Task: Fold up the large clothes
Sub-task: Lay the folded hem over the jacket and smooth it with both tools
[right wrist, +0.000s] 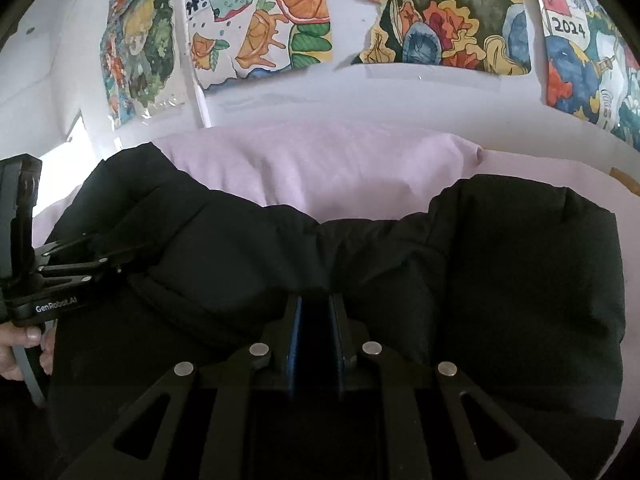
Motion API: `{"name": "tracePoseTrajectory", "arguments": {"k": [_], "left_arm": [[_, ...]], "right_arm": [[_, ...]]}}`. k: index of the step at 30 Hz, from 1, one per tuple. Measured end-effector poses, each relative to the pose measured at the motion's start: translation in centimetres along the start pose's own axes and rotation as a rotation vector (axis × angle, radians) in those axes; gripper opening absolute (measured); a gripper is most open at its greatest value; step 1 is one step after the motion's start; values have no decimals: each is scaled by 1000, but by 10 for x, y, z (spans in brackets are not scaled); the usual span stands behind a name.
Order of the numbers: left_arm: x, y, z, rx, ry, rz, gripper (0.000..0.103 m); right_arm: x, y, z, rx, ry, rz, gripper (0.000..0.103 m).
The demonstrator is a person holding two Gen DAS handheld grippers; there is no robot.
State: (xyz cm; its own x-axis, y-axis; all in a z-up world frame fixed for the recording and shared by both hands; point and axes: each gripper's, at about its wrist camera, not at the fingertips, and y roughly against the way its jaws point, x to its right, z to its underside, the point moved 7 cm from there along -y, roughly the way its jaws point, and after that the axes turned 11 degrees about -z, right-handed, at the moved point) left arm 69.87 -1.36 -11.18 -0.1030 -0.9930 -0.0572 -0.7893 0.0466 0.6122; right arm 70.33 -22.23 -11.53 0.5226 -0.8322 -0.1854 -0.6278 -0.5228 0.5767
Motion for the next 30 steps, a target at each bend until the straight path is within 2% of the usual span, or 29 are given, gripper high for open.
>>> {"name": "tracePoseTrajectory", "arguments": {"k": [6, 9, 12, 15, 17, 20, 24, 26, 30], "left_arm": [[0, 8, -2, 12, 8, 8, 58], [-1, 16, -2, 12, 9, -11, 66], [-2, 21, -2, -10, 24, -29, 75], [-4, 28, -3, -14, 26, -60, 84], [-6, 34, -1, -16, 25, -85, 88], [-15, 40, 5, -34, 31, -137, 89], [-26, 62, 20, -55, 34, -165, 89], [-28, 80, 27, -48, 22, -169, 89], [-22, 129, 41, -16, -7, -122, 89]], "right_arm": [[-3, 9, 1, 28, 3, -9, 14], [-9, 16, 1, 51, 19, -2, 15], [-14, 23, 0, 58, 17, -10, 20], [-18, 33, -4, 68, 8, -7, 30], [-21, 41, -6, 73, 11, 13, 49], [-28, 52, -4, 62, 12, 36, 67], [-34, 71, 5, 6, 8, 85, 75], [-38, 82, 12, -31, 6, 106, 83], [-49, 110, 24, -83, 3, 120, 84]]}}
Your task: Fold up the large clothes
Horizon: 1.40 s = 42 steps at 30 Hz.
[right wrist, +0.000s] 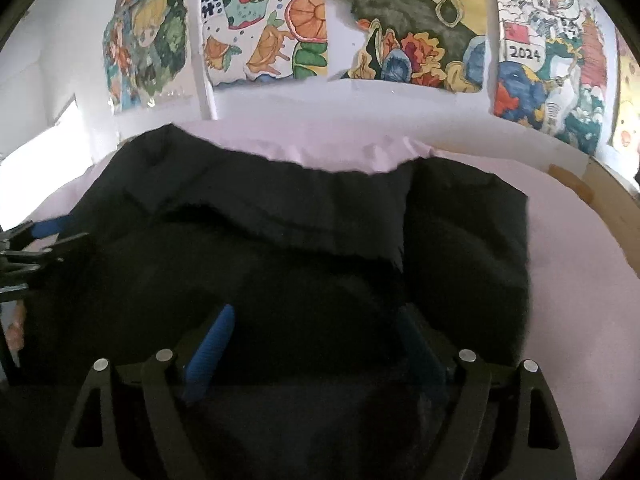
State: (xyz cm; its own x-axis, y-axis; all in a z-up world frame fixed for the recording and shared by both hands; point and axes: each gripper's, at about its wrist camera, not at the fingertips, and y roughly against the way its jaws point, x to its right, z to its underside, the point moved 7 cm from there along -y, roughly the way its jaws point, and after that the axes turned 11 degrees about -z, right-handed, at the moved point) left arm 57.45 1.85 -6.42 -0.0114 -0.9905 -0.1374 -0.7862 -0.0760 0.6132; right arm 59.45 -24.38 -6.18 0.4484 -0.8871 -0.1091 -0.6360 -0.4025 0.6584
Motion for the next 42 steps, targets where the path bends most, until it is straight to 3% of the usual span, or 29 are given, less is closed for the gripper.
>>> {"name": "tracePoseTrajectory", "arguments": {"k": [3, 6, 8, 14, 21, 25, 32, 37, 42], "left_arm": [[3, 38, 8, -28, -34, 58, 89], [1, 80, 12, -14, -78, 47, 90], [1, 112, 18, -16, -106, 38, 101], [7, 199, 46, -41, -163, 79, 101], [14, 258, 99, -135, -191, 146, 101], [10, 287, 126, -116, -207, 161, 101], [3, 310, 166, -123, -245, 192, 101], [2, 309, 193, -126, -353, 212, 101], [-3, 297, 227, -93, -548, 148, 101]], "right_arm": [[-17, 29, 12, -56, 15, 2, 92], [-42, 61, 24, -97, 43, 12, 99], [-62, 94, 33, -109, 43, 25, 103], [-117, 180, 61, -136, -4, 4, 103], [-164, 256, 96, -137, 49, 1, 103], [-183, 286, 125, -171, 122, 4, 103], [-199, 305, 174, -225, 175, 24, 103], [-207, 293, 208, -295, 257, 62, 103], [-201, 271, 241, -383, 386, 136, 103]]}}
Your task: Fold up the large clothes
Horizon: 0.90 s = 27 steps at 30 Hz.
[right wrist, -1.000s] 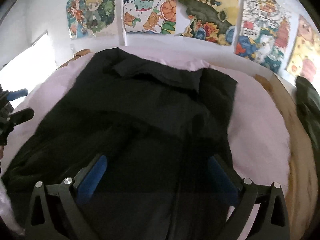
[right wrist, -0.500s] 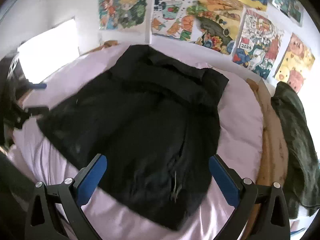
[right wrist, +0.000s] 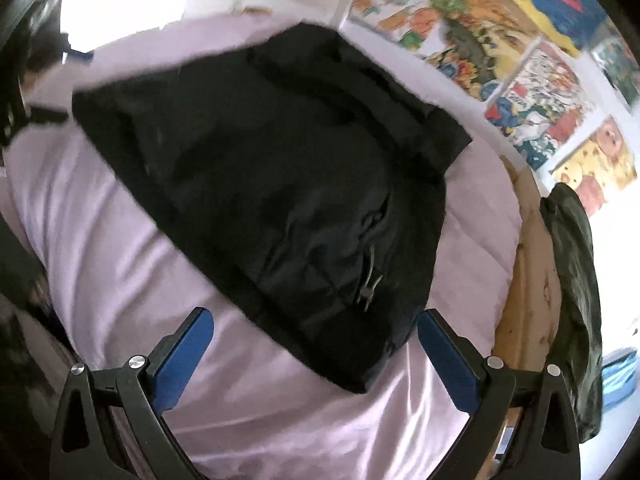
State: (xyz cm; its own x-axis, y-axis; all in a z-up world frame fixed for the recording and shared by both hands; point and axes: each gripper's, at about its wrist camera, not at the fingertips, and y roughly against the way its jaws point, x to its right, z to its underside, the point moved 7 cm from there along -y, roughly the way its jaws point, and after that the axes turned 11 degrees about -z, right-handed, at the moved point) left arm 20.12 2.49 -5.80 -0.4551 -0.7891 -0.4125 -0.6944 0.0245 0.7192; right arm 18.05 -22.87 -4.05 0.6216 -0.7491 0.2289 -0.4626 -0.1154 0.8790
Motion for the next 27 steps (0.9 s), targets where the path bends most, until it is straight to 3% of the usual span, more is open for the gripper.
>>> {"name": "tracePoseTrajectory", "arguments": {"k": [3, 8, 12, 15, 23, 27], "left_arm": [[8, -10, 21, 3, -113, -28, 101], [11, -32, 45, -42, -213, -108, 101], [2, -51, 54, -63, -255, -234, 101], [-8, -64, 59, -78, -228, -310, 101], [-24, -66, 48, -53, -181, -400, 101], [-36, -58, 33, -23, -114, -427, 101]], "right_arm": [[0, -15, 10, -43, 23, -2, 103], [6, -26, 20, -76, 5, 5, 103], [11, -32, 24, -92, -25, 10, 103], [16, -35, 27, -96, -49, 17, 103], [23, -59, 43, -172, 0, 87, 103], [23, -66, 47, -156, 64, 182, 103]]}}
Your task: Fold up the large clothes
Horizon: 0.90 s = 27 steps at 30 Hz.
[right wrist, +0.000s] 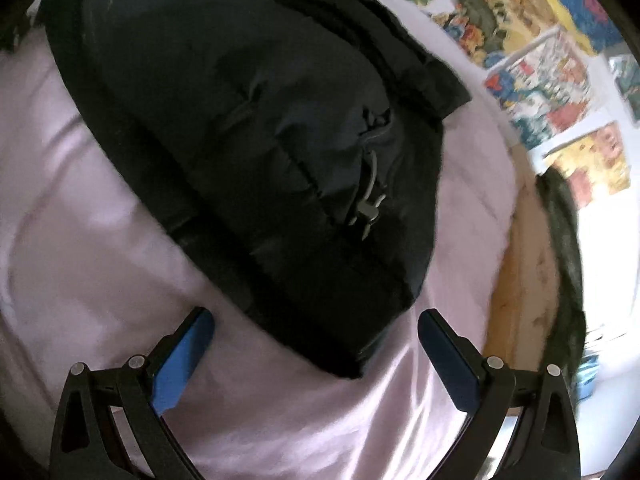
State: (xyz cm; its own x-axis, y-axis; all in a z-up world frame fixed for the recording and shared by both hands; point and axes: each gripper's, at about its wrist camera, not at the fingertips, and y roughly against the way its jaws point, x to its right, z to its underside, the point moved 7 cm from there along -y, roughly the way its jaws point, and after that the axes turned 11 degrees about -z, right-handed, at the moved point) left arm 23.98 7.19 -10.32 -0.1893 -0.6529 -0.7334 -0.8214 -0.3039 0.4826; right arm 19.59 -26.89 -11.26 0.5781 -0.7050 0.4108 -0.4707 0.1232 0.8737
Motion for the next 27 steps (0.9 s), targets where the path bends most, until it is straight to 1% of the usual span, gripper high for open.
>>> {"name": "tracePoseTrajectory", "arguments": {"k": [3, 6, 8, 9, 11, 12, 13, 14, 15, 16, 17, 19, 21, 23, 24, 26, 27], "left_arm": [[-6, 2, -6, 10, 31, -3, 101], [-6, 5, -11, 23, 28, -14, 98], [-3, 5, -13, 22, 20, -9, 89], [0, 4, -11, 19, 13, -4, 86], [3, 1, -9, 11, -1, 8, 70], [6, -1, -8, 3, -10, 16, 65], [9, -2, -8, -4, -16, 22, 56], [13, -3, -8, -13, -26, 28, 47], [17, -4, -6, -20, -36, 30, 43], [20, -5, -6, -27, -45, 28, 37], [23, -6, -5, -37, -56, 22, 35], [26, -9, -5, -52, -70, 12, 32], [26, -11, -5, -62, -63, 15, 27], [25, -12, -6, -68, -52, 18, 22], [25, -12, -7, -70, -50, 16, 21], [25, -12, -7, -70, -53, 12, 18], [27, -10, -8, -72, -55, 6, 18]], "right_arm": [[1, 0, -5, 40, 39, 102, 103], [3, 4, -11, 88, 74, 198, 103], [4, 4, -13, 101, 85, 219, 103], [4, 3, -13, 104, 84, 227, 103], [6, 2, -12, 116, 79, 235, 101], [7, 3, -11, 122, 71, 240, 98], [8, 4, -12, 127, 60, 240, 90], [11, 6, -12, 138, 23, 233, 81], [13, 7, -13, 149, -16, 221, 77], [16, 8, -14, 165, -67, 198, 70], [19, 8, -13, 177, -107, 174, 64], [21, 5, -13, 185, -149, 157, 63], [19, 6, -14, 206, -156, 164, 61], [17, 5, -15, 217, -156, 162, 50], [17, 4, -15, 220, -153, 161, 46], [13, 4, -15, 220, -135, 167, 34], [12, 4, -14, 221, -129, 169, 32]]}}
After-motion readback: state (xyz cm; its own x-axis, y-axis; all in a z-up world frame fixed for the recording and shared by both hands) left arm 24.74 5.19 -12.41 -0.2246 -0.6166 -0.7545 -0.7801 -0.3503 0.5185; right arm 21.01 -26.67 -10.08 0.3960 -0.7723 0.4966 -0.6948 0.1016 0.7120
